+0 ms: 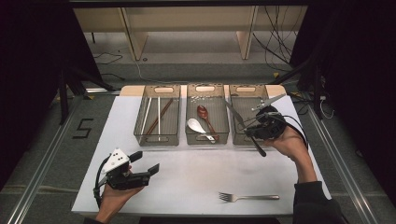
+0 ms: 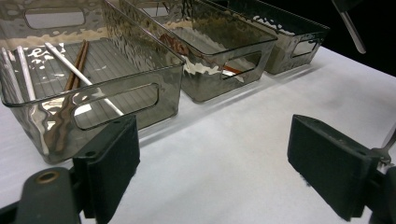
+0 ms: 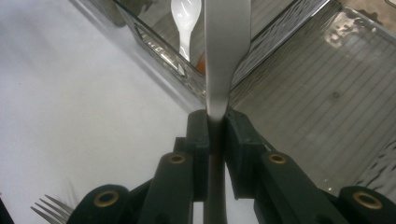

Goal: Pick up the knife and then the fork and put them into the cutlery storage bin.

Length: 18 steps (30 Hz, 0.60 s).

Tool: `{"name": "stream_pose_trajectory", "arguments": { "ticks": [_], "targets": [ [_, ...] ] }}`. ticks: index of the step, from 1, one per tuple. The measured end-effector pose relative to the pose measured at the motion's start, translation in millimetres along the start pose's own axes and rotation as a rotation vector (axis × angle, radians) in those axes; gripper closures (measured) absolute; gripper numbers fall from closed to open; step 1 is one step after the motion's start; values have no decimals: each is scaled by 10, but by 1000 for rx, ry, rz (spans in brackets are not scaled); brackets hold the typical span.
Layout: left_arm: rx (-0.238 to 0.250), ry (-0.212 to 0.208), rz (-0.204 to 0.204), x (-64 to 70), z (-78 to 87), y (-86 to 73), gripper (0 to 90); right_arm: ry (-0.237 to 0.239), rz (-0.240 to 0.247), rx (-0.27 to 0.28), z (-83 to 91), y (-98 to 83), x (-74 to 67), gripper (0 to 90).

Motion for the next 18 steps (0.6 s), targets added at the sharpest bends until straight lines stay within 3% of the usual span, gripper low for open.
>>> {"name": "stream_pose_trajectory", "arguments": {
  "ticks": [18],
  "targets": [
    [0, -1, -1, -6, -2, -1, 165, -37, -35, 43, 81, 213, 140, 808]
  ]
}}
Point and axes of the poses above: each handheld gripper's, and its own axes: z roughly backward along the jaws, y roughly out of its top, x roughly to its right, the point moved 1 cm from there along -z, roughly forward along the jaws, and after that the axes turned 11 degrees about -z, right-handed, at the moved point
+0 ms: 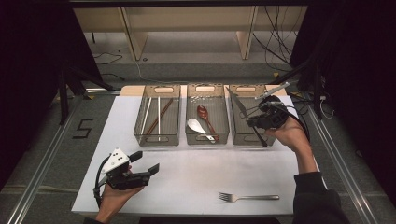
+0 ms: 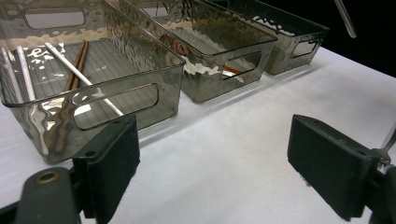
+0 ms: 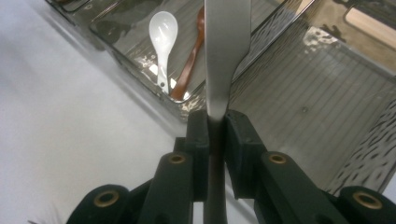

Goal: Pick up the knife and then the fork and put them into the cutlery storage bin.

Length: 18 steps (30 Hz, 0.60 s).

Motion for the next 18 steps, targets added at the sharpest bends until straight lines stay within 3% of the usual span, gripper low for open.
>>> {"name": "stream_pose_trajectory", "arguments": {
  "ticks": [14, 18],
  "targets": [
    [2, -1, 3, -1, 0, -1, 165, -17, -38, 29, -21, 158, 159, 809],
    [2, 0, 1, -3, 1, -1, 165, -43, -52, 39, -34, 208, 201, 808]
  ]
}}
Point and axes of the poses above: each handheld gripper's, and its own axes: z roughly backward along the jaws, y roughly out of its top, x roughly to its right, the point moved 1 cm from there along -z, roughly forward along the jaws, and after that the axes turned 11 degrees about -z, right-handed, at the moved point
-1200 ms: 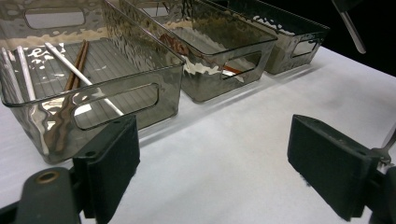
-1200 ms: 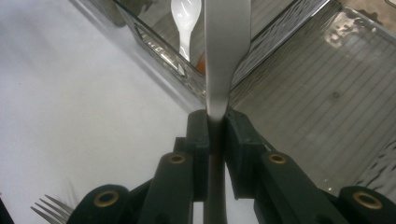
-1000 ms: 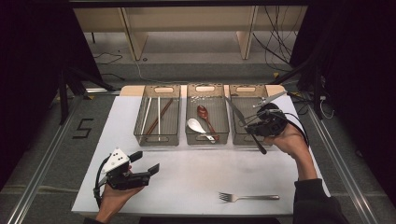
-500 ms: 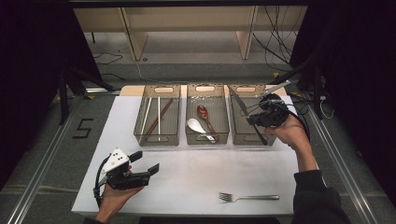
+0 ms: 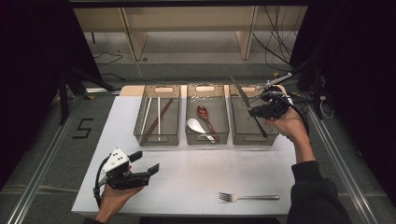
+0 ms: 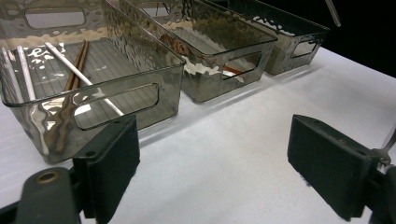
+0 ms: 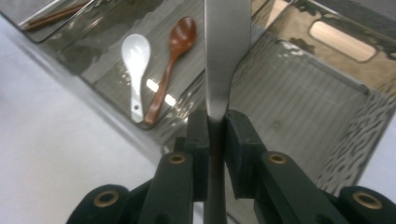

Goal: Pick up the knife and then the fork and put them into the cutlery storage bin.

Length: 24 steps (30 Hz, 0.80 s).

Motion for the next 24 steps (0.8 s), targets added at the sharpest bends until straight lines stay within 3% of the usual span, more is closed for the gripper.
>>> {"name": "stream_pose_trajectory", "arguments": {
  "ticks": [8, 14, 24],
  "targets": [
    [0, -1, 0, -1, 2, -1, 165, -39, -30, 27, -33, 88, 112, 808],
    [0, -1, 0, -1, 2, -1, 165, -74, -44, 30, -90, 72, 213, 808],
    [1, -1, 0, 0, 2, -2, 165, -91, -94, 45, -183, -1, 348, 808]
  ]
}}
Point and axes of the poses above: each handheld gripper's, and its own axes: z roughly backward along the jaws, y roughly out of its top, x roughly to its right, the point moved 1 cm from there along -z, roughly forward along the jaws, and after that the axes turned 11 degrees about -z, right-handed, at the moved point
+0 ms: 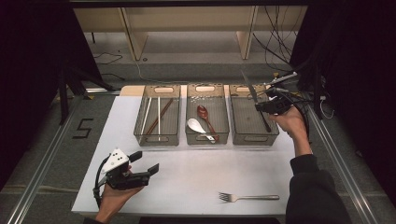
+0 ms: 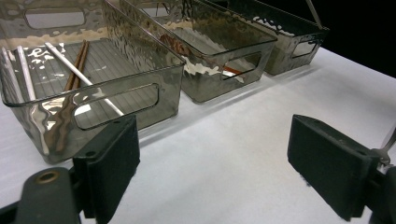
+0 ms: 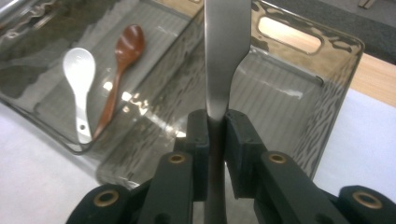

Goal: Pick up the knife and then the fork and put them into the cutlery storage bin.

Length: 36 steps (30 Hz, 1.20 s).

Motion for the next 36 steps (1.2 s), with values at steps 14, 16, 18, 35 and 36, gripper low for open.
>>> {"name": "stream_pose_trajectory", "arguments": {
  "ticks": [14, 16, 18, 35, 36],
  "targets": [
    [0, 1, 0, 1, 1, 0, 165, -23, -35, -4, -112, -94, 123, 807],
    [0, 0, 0, 0, 1, 0, 165, -25, -39, -6, -133, -112, 135, 807],
    [-1, 0, 0, 0, 0, 0, 165, -25, -44, -10, -157, -129, 145, 806],
    [-1, 0, 1, -1, 0, 0, 165, -28, -93, -45, -319, -235, 204, 804],
    [-1, 0, 1, -2, -1, 0, 165, -30, -95, -47, -329, -240, 204, 804]
  ]
}}
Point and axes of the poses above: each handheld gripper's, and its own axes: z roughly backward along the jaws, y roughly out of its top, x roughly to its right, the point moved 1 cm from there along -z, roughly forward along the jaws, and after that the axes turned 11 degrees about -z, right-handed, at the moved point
